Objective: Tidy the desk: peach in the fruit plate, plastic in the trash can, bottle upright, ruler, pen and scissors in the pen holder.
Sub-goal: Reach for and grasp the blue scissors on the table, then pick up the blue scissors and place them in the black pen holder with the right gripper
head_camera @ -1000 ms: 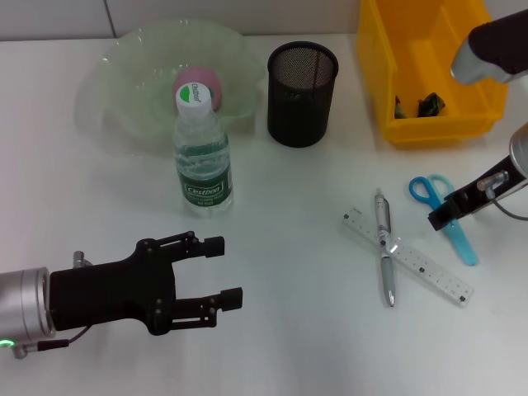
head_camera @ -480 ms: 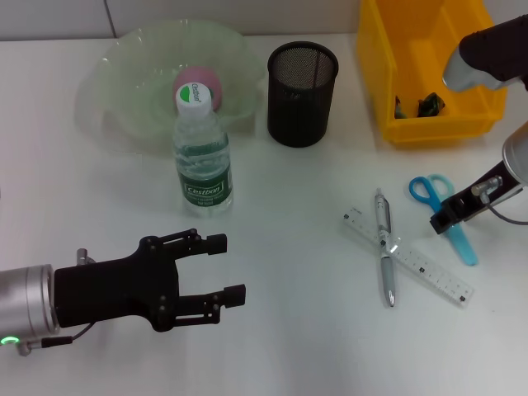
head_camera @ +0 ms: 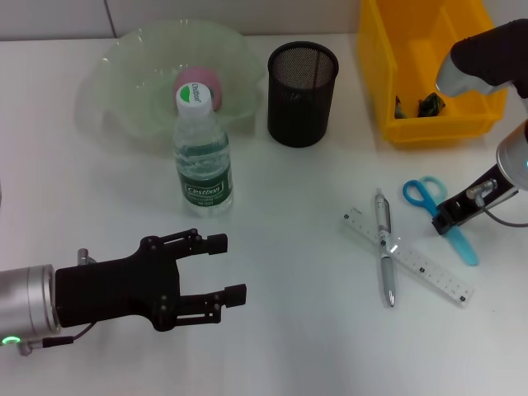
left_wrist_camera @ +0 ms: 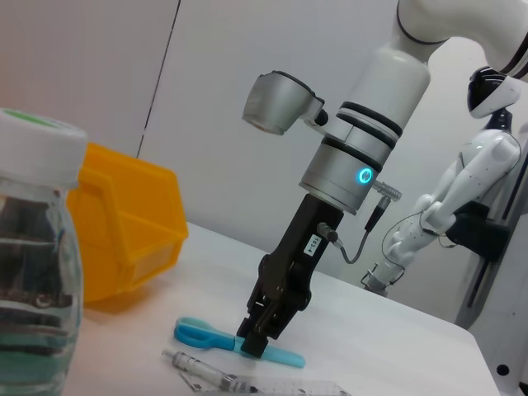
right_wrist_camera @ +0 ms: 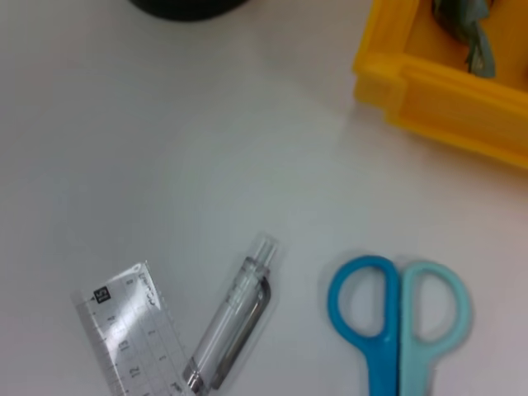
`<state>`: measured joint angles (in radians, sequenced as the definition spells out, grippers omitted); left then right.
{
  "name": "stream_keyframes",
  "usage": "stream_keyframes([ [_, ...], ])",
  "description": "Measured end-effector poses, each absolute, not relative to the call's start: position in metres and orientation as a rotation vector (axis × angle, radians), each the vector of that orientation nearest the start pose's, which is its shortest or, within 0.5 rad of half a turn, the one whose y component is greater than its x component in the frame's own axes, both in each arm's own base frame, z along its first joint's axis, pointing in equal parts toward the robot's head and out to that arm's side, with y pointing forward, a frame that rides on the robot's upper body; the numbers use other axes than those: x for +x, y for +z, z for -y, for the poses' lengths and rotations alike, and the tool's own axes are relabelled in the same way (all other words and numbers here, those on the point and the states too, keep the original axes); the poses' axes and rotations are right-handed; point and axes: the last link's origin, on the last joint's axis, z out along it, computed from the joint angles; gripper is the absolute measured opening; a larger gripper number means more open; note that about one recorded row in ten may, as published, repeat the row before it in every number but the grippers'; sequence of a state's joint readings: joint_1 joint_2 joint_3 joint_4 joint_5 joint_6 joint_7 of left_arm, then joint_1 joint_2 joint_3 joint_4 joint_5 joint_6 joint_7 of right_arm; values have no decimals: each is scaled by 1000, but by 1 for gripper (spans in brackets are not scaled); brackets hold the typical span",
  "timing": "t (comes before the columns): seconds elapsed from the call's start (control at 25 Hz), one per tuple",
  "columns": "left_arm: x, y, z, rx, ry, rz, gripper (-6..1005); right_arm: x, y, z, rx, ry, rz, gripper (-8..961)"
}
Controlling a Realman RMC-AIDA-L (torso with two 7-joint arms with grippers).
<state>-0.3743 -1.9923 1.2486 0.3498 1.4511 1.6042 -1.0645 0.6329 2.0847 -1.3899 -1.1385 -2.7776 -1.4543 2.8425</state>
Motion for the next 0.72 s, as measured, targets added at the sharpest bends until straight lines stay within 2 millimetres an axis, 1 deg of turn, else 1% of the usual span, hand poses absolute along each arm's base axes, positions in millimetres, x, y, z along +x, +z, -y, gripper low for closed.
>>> stream_keyframes([
  [0.16, -289, -40, -250, -2820, -945, 602, 814, 231, -12, -363, -2250, -630, -1290, 277],
  [0.56, -289, -40, -249, -2819, -946, 606, 814, 228, -7, -362, -2252, -593, -1266, 214],
  [0.68, -290, -40, -248, -2819, -948, 608, 815, 226, -3, -361, -2252, -574, -1254, 207],
  [0.72, -290, -40, -248, -2819, -949, 609, 815, 223, 2, -360, -2249, -549, -1240, 207],
])
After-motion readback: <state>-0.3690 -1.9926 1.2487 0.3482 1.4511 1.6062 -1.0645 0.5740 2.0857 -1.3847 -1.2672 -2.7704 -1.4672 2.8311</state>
